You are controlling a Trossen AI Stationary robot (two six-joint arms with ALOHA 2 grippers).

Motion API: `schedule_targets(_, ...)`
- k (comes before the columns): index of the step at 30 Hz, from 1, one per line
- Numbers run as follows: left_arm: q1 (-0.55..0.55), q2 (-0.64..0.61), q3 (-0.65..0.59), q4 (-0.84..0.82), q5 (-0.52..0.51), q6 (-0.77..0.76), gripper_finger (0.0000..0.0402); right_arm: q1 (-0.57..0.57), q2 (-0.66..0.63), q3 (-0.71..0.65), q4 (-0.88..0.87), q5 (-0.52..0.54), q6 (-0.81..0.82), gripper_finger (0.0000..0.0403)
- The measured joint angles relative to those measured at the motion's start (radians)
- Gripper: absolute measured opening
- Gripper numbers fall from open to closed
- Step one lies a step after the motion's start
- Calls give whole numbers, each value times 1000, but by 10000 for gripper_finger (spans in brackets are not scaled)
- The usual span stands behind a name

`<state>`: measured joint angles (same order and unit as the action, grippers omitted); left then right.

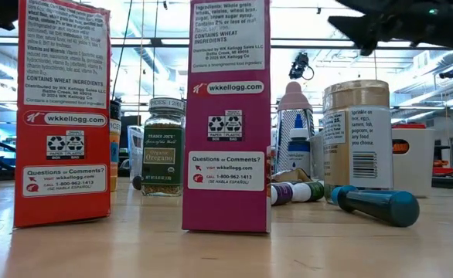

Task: Pick & Place Kitchen Items
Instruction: Put the green seasoning bottle into the transparent bin

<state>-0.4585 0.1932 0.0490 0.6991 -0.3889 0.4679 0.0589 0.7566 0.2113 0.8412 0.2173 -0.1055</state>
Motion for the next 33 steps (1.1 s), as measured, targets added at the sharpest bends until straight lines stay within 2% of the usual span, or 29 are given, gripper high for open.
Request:
schedule_targets(8, 0, 144, 2, 87, -5, 20, 202, 0, 158, 70, 2, 3, -51, 286)
schedule_targets(21, 0, 269, 29, 180, -37, -41, 202, 0, 168, 73, 62, 3, -65, 285)
schedule_targets(33, 0, 671, 273, 145, -36, -91, 202, 0, 168, 73, 58, 3, -60, 285)
